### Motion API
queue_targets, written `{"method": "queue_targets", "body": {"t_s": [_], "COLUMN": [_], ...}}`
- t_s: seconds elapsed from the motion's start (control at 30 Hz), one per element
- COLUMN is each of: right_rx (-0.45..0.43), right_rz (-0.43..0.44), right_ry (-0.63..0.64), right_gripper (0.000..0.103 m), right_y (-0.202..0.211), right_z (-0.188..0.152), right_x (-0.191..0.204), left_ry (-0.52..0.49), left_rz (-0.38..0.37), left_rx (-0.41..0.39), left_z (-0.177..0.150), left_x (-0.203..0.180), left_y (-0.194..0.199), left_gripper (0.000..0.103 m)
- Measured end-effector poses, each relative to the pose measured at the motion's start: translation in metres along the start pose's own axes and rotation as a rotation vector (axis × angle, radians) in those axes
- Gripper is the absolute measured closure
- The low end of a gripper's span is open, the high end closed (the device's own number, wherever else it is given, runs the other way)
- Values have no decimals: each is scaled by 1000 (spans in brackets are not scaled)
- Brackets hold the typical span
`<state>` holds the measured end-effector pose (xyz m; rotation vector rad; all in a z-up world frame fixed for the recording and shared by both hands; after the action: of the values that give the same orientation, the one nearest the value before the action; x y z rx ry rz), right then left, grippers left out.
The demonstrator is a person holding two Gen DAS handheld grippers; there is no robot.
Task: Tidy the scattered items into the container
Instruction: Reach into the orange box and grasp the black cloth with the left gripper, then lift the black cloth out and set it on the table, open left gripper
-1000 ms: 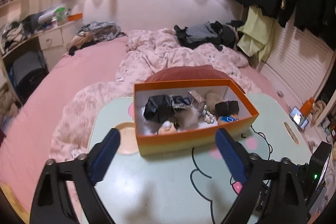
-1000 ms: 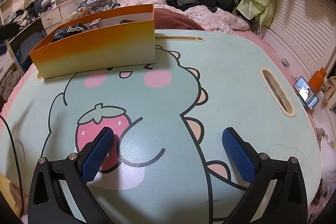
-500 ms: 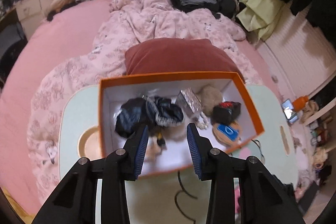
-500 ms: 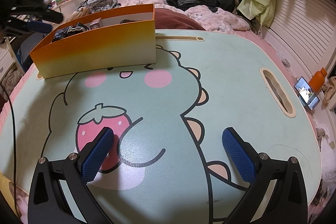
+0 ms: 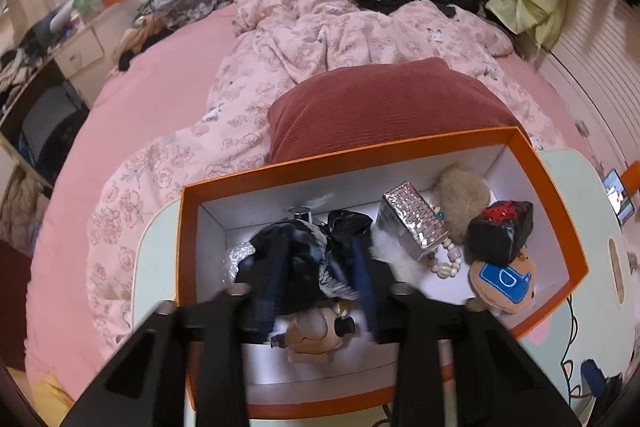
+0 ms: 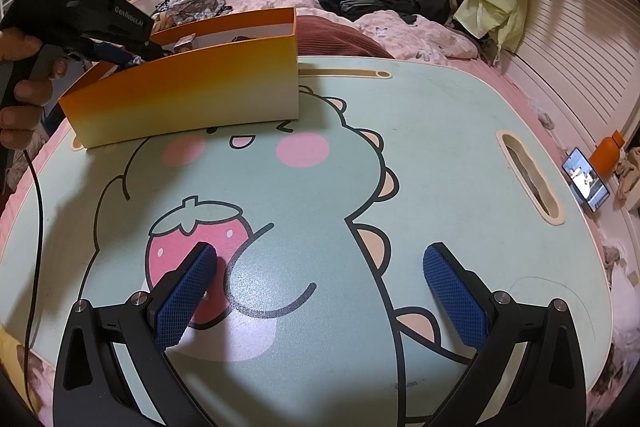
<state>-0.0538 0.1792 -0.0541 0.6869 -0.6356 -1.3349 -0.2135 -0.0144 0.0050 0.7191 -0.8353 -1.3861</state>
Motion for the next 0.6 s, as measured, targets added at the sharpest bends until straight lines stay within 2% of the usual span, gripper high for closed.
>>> {"method": "queue_targets", "body": {"t_s": [0.03,0.07,0.23,0.33,0.43,0.53,0.6], "right_rx": [0,0,0,1,1,1,1], "right_rz": [0,-1,0,0,2,3,4], "right_ry": [0,0,0,1,2,3,3], "right_gripper": [0,0,0,0,0,0,0], "right_y": [0,0,1,1,1,1,2], "right_z": [0,1,0,1,1,1,1], "right_x": [0,0,0,0,0,-1,-2], "left_ry": [3,6,24,42,45,11,-19], "left_rz": [-19,-36,-104,-164,-254,-305,-332], "left_rx": [-3,-10,-57,-117,-205,-259,-268], "left_z": [0,1,5,5,0,-16,-34], "left_x": [0,1,6,8,5,-2,-9], "left_y": [1,3,22,51,101,134,145], "left_gripper": [93,94,97,97,97,97,97]}}
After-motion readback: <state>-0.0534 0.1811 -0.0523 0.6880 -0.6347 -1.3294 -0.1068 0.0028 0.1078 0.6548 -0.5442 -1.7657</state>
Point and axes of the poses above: each gripper's, at about its wrist camera, not at the fingertips, and y roughly against the way its jaws point, x to its left, z to its top, the point moved 7 cm from there along -y, roughly the way its jaws point, and after that the axes turned 3 degrees about z, right-handed, at the moved point
